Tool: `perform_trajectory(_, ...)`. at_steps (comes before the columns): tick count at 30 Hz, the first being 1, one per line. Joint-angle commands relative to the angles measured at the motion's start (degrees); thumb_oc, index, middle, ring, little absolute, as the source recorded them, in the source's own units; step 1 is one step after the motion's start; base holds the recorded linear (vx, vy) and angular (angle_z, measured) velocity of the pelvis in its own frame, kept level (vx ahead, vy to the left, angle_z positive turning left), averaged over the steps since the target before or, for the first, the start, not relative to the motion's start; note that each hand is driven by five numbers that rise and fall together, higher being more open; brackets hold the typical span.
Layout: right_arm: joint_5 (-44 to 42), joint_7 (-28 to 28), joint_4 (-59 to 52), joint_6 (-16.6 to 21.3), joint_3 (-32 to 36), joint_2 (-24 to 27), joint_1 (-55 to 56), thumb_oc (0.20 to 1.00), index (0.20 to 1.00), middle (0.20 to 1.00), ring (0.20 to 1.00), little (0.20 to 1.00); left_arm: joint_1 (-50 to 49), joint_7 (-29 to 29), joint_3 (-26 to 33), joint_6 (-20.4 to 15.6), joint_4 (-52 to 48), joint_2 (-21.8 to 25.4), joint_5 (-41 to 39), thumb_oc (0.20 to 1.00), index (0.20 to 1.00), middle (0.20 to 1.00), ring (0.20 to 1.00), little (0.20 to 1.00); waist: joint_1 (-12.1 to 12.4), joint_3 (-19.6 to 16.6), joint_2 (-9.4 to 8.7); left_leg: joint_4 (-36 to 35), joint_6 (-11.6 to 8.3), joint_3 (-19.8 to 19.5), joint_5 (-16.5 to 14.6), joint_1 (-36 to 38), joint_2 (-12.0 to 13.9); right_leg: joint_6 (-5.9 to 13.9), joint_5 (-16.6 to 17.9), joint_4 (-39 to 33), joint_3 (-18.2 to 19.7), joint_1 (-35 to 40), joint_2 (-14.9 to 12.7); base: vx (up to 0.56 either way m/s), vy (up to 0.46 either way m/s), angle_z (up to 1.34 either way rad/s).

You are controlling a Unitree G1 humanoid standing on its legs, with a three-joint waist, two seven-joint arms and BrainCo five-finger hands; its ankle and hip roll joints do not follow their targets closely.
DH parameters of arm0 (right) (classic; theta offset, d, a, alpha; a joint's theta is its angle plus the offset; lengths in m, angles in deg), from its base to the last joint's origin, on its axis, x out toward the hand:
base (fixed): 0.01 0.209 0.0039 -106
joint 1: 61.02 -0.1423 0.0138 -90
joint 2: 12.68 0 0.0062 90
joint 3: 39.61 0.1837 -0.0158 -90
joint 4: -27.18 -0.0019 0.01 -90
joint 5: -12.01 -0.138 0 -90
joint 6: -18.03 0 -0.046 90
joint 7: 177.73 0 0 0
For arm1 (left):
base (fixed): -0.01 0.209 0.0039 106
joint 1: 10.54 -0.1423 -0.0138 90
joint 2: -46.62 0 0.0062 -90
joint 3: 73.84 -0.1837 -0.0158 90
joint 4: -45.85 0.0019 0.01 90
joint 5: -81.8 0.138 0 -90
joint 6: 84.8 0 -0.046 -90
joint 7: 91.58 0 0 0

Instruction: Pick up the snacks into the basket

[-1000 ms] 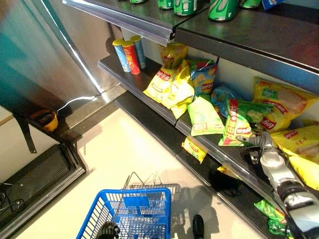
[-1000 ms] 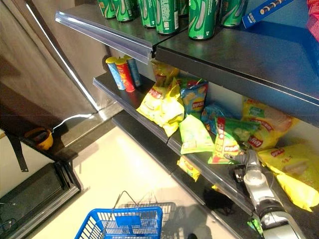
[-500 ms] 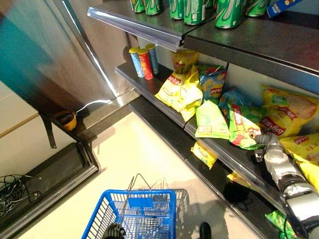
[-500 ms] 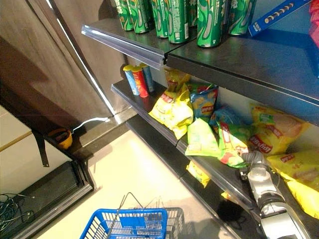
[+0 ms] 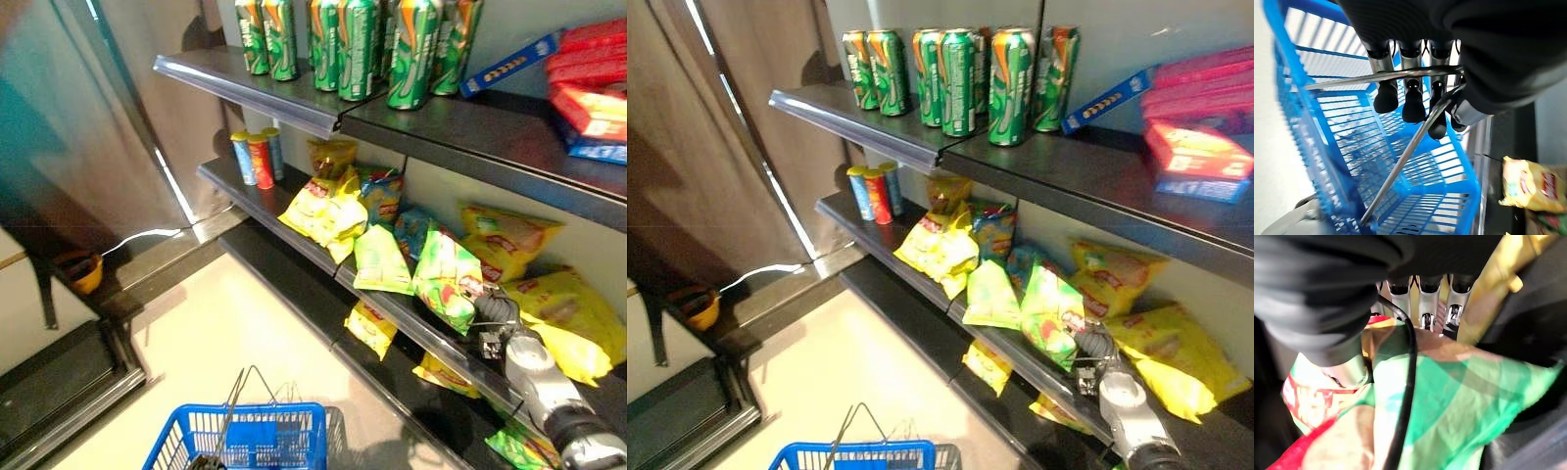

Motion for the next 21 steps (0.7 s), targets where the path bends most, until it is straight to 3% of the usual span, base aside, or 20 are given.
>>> perform_trajectory(1,-3.24,4.23,-10.9,4.77,3.06,0.99,2.78,0.2,0.2,0.2,0.2,0.2,2.78,-0.43,3.09,-4.67,-7.19,4.41,-2.47,0.2,0.2,0.2,0.2,0.2,-0.12,-1.21,-2.52,5.95,2.86,2.22,-6.45,-0.26,-1.3,9.36,-4.95,6.01,4.72,0.13,-5.02,-0.02,0.053,-0.49)
perform_trajectory(8,-3.93,12.84,-23.4,3.04,1.23,1.51,15.06,0.2,0.2,0.2,0.2,0.2,5.36,-1.55,2.62,-6.79,-19.28,7.86,-3.54,0.2,0.2,0.2,0.2,0.2,-2.0,-1.08,-4.06,4.32,3.7,4.53,-6.38,1.32,-1.81,10.68,-4.07,6.91,6.15,-0.67,-5.18,0.0,0.052,-0.29)
perform_trajectory(14,-4.41,22.15,-28.84,0.25,-7.08,3.59,23.76,0.2,0.2,0.2,0.2,0.2,10.45,-2.79,-0.04,-9.44,-27.3,11.45,-5.16,0.2,0.2,0.2,0.2,0.2,-3.18,-1.43,-5.51,4.18,3.89,5.07,-6.8,2.71,-2.14,10.96,-4.24,7.23,6.64,-0.03,-5.63,0.04,0.032,-0.09)
perform_trajectory(18,0.05,25.99,-25.76,-1.69,-16.94,5.43,20.22,0.2,0.2,0.2,0.2,0.2,14.94,-3.54,-4.27,-10.17,-30.7,13.22,-4.52,0.2,0.2,0.2,0.2,0.2,-2.65,-1.7,-6.36,4.33,4.03,4.99,-7.12,3.05,-2.32,10.96,-4.31,7.46,6.61,0.38,-5.77,0.03,0.027,0.0)
perform_trajectory(21,1.48,25.82,-22.64,-2.56,-21.01,4.45,16.81,0.2,0.2,0.2,0.2,0.2,16.14,-3.63,-6.03,-10.2,-31.29,12.93,-4.58,0.2,0.2,0.2,0.2,0.2,-2.1,-1.87,-6.65,4.12,4.05,4.62,-7.11,3.22,-2.34,10.98,-4.28,7.3,6.45,0.62,-5.86,0.03,-0.002,0.01)
